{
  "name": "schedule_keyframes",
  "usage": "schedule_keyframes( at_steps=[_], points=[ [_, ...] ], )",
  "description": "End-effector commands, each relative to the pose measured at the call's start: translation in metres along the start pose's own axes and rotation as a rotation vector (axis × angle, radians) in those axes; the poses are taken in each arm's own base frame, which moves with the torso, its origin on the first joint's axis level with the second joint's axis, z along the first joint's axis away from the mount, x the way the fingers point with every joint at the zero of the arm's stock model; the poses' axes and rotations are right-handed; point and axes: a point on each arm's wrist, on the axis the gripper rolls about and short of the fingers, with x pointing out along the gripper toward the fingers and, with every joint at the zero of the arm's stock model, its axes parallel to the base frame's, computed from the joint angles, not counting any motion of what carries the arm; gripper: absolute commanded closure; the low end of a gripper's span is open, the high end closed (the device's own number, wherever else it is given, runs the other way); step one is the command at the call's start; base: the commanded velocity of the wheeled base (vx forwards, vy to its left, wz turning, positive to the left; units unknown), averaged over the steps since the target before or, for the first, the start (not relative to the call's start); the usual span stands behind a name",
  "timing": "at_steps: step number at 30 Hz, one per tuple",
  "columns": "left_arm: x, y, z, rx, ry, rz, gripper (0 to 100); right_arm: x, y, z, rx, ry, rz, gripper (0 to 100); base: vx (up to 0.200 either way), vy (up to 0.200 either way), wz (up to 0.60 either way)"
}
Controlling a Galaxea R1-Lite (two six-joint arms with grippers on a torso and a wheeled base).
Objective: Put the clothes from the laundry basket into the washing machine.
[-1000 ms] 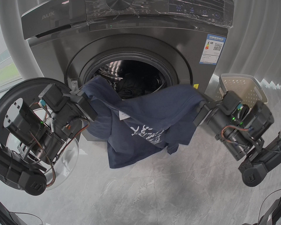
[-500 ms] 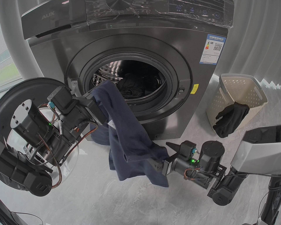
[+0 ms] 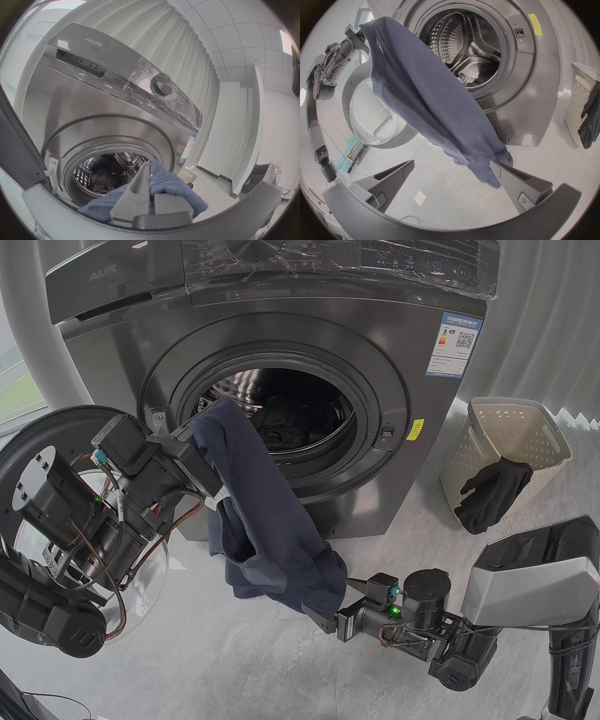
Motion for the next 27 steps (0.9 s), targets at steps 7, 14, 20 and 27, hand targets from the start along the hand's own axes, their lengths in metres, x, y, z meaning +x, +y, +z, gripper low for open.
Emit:
schedule_keyframes(
  at_steps=[7, 14, 20, 27],
  points=[
    [-0.002, -0.001, 0.007, 0.001, -0.016, -0.016, 100, 0.008, 0.036, 0.021, -0.022, -0.097, 0.106, 0, 0.000, 0.000, 0.00],
    [-0.003, -0.008, 0.006, -0.009, -0.013, -0.036, 100, 0.025, 0.039, 0.029, -0.029, -0.162, 0.071, 0, 0.000, 0.000, 0.00],
    [-0.010, -0.027, 0.022, -0.039, -0.052, -0.107, 100, 0.053, 0.012, 0.045, -0.038, -0.266, 0.011, 0, 0.000, 0.000, 0.00],
    [-0.016, -0.031, 0.021, -0.043, -0.035, -0.150, 100, 0.075, -0.004, 0.041, -0.055, -0.302, -0.016, 0, 0.000, 0.000, 0.00]
  ],
)
